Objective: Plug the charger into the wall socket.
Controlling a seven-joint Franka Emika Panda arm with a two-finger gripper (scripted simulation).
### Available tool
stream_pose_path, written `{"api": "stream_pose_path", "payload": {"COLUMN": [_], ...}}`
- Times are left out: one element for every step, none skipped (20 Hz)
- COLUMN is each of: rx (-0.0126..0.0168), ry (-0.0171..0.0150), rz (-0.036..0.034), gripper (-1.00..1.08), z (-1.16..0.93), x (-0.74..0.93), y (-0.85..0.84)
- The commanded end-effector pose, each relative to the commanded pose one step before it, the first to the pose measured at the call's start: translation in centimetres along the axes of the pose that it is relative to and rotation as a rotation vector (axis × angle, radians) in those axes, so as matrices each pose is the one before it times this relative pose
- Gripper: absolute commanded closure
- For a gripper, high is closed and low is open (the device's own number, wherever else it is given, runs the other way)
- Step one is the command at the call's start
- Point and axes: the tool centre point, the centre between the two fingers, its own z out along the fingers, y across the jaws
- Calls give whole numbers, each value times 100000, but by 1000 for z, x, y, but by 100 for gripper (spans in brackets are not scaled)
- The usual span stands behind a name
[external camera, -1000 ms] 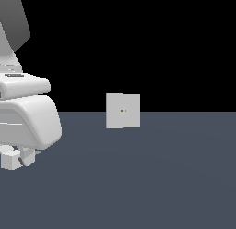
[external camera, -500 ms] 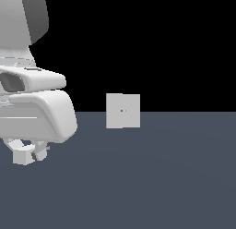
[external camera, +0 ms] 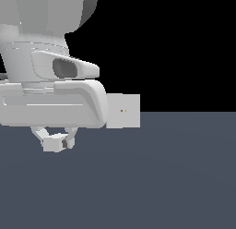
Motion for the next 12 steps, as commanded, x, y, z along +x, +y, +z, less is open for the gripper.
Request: {"api": "stream_pose_path", "payload": {"rx": [827,309,299,291,285,279,274,270,267,265,263,262], "ry": [166,28,26,23,21,18,16,14,12,9,7,5], "rz": [-2914,-1067,-1034,-1003,-979,-956,-935,-918,-903,-890,-878,-870], "gripper": [108,108,108,108,108,108,108,108,108,108,108,108], "z": [-420,-148,-143,-139,-135,-132,-129,-126,-124,-122,-120,-119], "x": [590,216,210,205,201,197,193,190,187,185,183,182], "y": [1319,483,469,457,445,435,426,418,411,405,402,398]}}
